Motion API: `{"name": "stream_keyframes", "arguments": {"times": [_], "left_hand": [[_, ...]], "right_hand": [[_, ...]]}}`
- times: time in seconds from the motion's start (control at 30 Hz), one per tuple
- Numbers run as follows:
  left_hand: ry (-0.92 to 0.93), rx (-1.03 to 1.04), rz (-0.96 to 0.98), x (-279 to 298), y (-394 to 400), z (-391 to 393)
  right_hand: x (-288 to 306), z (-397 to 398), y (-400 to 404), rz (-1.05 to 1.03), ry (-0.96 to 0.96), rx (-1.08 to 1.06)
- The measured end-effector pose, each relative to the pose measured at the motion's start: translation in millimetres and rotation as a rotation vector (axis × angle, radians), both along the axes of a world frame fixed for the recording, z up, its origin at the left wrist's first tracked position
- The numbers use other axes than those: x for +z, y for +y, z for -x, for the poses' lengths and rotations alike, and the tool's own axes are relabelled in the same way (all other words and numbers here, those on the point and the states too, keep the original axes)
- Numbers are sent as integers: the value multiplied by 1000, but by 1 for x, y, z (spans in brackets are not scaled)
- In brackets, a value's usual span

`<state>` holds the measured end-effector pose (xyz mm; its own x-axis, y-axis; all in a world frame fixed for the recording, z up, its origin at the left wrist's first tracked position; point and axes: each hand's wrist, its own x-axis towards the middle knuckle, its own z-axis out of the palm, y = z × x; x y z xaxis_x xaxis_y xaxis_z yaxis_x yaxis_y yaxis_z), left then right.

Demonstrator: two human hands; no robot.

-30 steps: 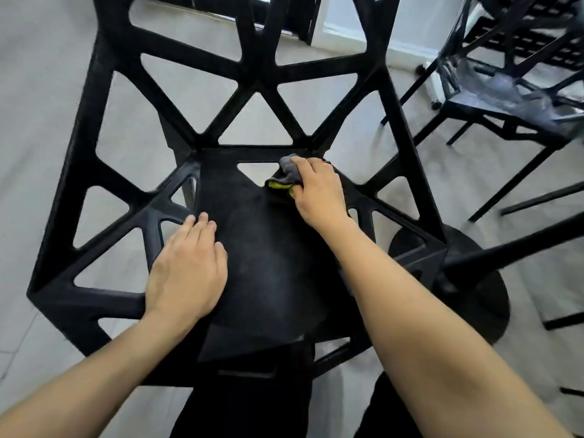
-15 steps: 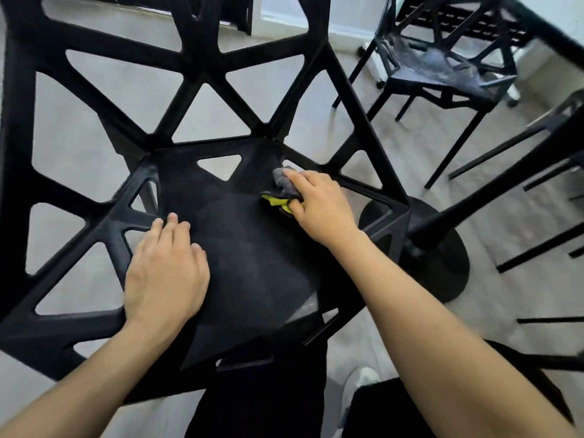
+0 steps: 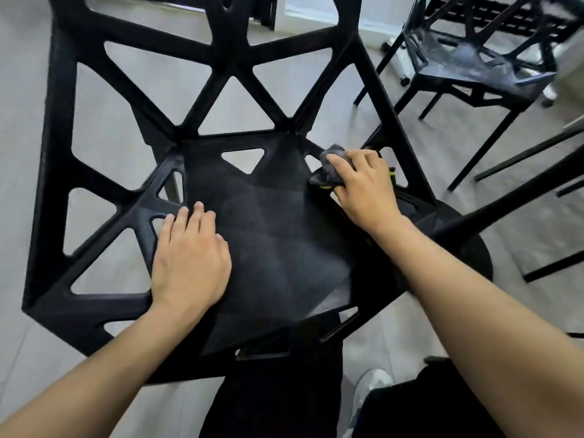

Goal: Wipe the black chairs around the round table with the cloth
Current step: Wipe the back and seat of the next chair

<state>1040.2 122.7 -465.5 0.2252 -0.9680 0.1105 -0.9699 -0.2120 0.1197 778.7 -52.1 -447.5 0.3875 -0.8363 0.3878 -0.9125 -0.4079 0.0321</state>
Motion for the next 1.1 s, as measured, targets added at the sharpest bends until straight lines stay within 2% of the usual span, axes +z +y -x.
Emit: {"name": "stream_keyframes", "arguments": {"times": [0.13, 0.23, 0.33, 0.4, 0.47, 0.53, 0.6, 0.83, 0.97, 1.0, 1.1], "left_hand": [[32, 12, -3, 0, 0, 3], [39, 9, 8, -1, -2, 3], [30, -14, -6, -3, -1, 2], [31, -29, -5, -2, -1, -1], [46, -28, -4, -1, -1, -1], [62, -27, -6, -3, -1, -1], [66, -21, 1, -5, 0, -3], [62, -8, -6, -2, 2, -2], [49, -37, -47, -1, -2, -1], [38, -59, -60, -1, -2, -1], [62, -175, -112, 4, 10, -1]], "right_hand": [[-4, -27, 10, -229, -80, -14], [-12, -54, 68, -368, -185, 29], [-12, -96, 147, -417, -244, 148], [-7, -99, 163, -431, -239, 246], [-2, -64, 141, -388, -187, 203], [3, -7, 110, -281, -132, 21], [9, 36, 96, -222, -194, -94], [-7, -12, 177, -217, -449, -83], [-8, -13, 185, -242, -368, 134], [-7, 0, 171, -216, -348, 101], [-2, 50, 118, -60, -362, -204]]}}
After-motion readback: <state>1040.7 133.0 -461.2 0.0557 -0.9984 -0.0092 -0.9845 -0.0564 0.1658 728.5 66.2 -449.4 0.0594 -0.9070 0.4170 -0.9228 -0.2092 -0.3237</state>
